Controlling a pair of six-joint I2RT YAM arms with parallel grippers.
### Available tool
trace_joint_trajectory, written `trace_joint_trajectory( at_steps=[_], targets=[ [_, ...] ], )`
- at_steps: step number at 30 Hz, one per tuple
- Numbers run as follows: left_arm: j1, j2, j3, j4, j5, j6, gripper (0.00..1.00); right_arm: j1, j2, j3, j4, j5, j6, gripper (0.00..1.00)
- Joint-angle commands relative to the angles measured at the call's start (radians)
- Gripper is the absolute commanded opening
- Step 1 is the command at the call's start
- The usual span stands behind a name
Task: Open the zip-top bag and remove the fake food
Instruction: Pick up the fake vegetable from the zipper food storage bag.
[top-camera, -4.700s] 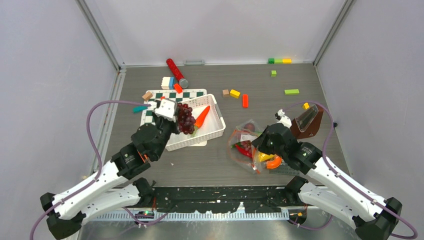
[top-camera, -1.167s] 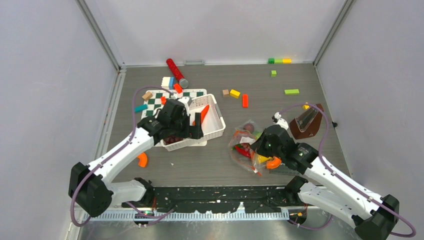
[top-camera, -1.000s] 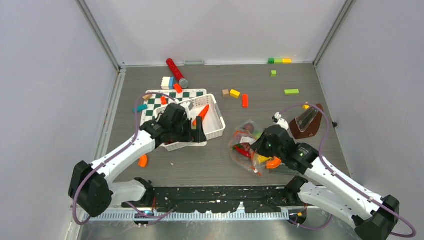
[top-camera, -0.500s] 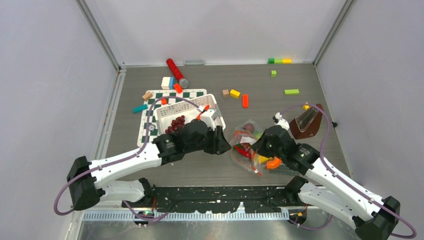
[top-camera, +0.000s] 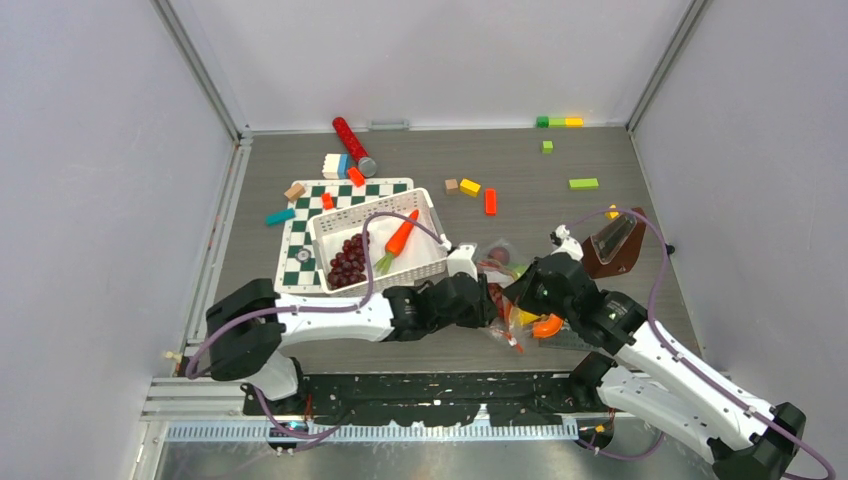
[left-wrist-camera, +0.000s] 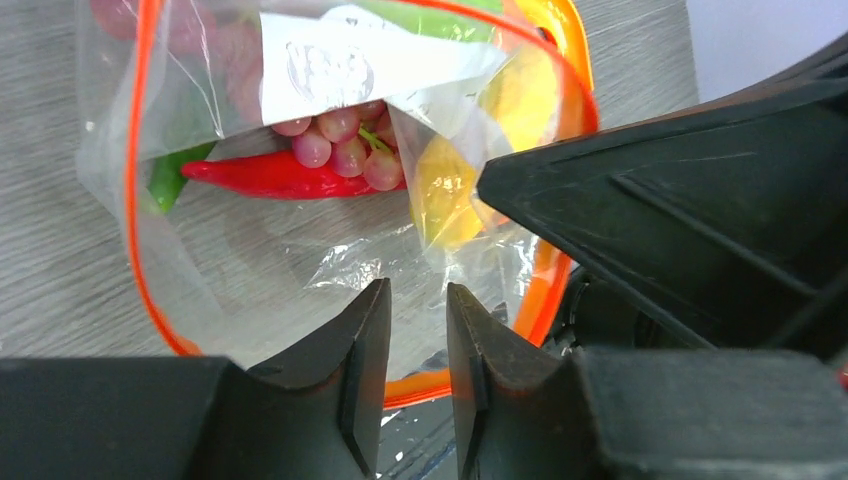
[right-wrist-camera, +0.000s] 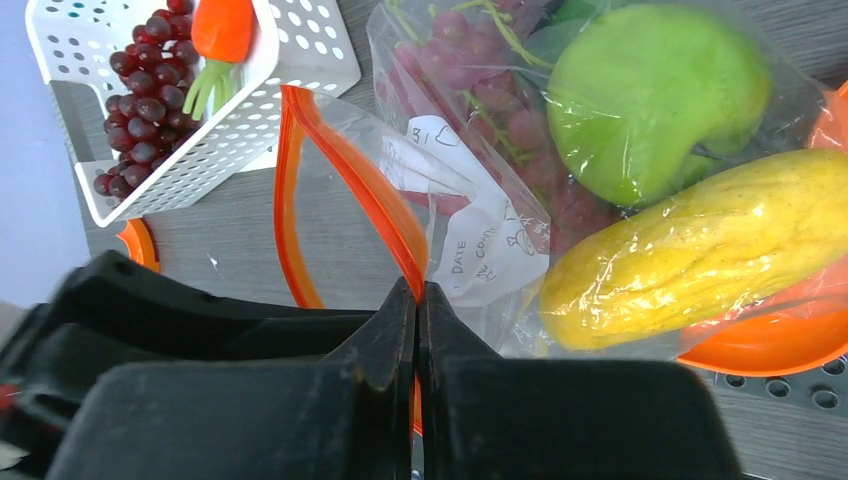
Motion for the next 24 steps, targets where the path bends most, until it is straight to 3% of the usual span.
trace_joint_trajectory(
  at_steps=[1, 9, 15, 24],
  targets=[
    [-0.021, 0.048, 0.036, 0.071, -0.111, -0.053, 0.31, -0.002, -0.038, -0.001, 0.016, 0.009, 0.007, 0.0],
    [-0.021, 0.137, 0.037, 0.101, -0.128, -0.079, 0.28, -0.002, -0.02, -0.006, 0.025, -0.023, 0.006, 0.0],
    [-0.018, 0.136, 0.034, 0.027, -0.196, -0.12, 0.23, -0.002, -0.035, -0.009, 0.035, -0.038, 0.018, 0.0],
    [0.01, 0.123, -0.016, 0.021, -0.204, -0.156, 0.25, 0.024, -0.063, 0.0, 0.019, 0.03, 0.025, 0.0]
  ],
)
